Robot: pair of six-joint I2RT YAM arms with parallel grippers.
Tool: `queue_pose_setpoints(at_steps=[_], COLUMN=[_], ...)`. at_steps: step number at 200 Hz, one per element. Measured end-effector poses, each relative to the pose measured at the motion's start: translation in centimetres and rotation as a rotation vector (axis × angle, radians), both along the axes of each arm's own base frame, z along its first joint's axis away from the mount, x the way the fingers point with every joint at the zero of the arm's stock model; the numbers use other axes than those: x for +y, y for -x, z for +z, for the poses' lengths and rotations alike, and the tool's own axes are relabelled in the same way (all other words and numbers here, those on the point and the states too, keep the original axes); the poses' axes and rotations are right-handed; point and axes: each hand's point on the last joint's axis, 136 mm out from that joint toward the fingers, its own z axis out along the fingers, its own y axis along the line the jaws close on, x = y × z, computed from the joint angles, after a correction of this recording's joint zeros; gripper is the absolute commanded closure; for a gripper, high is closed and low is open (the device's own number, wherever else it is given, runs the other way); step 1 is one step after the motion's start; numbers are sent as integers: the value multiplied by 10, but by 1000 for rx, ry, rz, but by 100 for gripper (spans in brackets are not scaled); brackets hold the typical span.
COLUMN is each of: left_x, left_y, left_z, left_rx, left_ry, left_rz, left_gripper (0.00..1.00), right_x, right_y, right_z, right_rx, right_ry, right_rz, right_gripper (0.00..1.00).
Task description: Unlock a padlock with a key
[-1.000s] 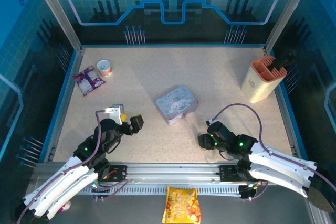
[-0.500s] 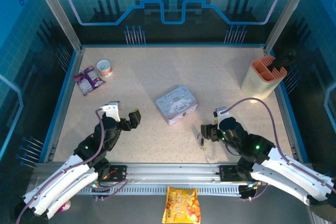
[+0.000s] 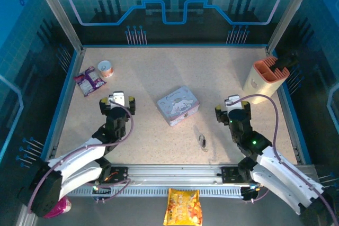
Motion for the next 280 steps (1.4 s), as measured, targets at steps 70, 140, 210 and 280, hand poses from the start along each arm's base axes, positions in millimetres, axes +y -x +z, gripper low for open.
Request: queue_pose_setpoints(at_steps=[70, 140, 210, 280], left_x=[25, 24, 38, 37], left_y=[-34, -60, -85, -85], left_z=[-47, -85, -62, -63], left_rx=[88, 95, 42, 47], left_ry=[40, 124, 195, 197], left_rz=[-28, -131, -105, -111], left_gripper=[1, 1, 1, 1], right_x=[-49, -23, -26, -30], right_y=[-42, -97, -127, -127], right_z=[-66, -67, -65, -65], right_rx=[58, -51, -78, -78], right_ry=[-29, -94, -159, -152], right_rz=[-148, 38, 30, 6], right_gripper=[0, 0, 0, 0])
